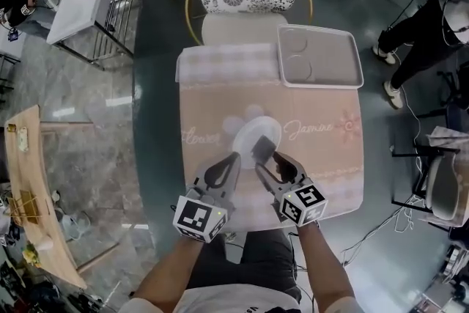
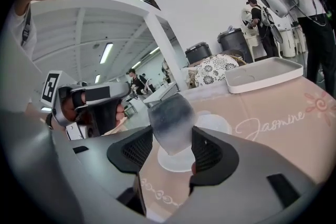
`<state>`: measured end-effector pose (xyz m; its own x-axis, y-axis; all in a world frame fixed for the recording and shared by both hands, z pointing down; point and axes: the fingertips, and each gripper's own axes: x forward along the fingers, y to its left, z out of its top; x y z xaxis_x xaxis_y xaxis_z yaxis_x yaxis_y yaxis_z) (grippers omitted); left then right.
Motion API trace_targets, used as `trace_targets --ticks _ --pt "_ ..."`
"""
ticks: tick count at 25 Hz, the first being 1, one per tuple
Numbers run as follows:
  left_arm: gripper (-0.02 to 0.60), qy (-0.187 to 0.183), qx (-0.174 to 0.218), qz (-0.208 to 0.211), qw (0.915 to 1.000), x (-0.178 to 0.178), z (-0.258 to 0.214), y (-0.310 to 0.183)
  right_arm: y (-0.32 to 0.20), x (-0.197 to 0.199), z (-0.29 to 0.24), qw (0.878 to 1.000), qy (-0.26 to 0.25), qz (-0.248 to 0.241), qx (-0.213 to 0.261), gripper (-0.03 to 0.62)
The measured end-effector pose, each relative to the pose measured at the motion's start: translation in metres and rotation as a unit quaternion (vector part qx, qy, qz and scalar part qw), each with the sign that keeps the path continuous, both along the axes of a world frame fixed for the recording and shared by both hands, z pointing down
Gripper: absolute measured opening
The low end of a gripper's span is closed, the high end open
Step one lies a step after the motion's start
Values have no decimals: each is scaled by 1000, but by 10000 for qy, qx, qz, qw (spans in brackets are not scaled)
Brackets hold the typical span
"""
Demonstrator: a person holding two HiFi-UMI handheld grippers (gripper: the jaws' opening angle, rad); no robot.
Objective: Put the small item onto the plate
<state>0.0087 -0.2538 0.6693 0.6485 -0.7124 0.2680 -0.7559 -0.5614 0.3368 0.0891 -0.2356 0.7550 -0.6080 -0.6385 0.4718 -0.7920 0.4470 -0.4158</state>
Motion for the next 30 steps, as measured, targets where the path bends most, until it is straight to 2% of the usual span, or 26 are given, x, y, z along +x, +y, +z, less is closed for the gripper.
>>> trace_targets --ticks 6,12,23,30 --pt "5 -51 -107 56 9999 3 20 -6 -6 -3 28 9992 293 -117 -261 239" --pt "6 -37 -173 -13 9998 -2 25 -11 -8 -4 53 9945 810 -205 -637 239" --pt "5 -62 -328 -150 9993 -15 20 -16 -13 -8 75 9789 1520 -284 -1339 241" --pt "6 -138 -455 -190 9987 -17 11 -8 -13 -10 81 9684 1918 -504 -1514 241"
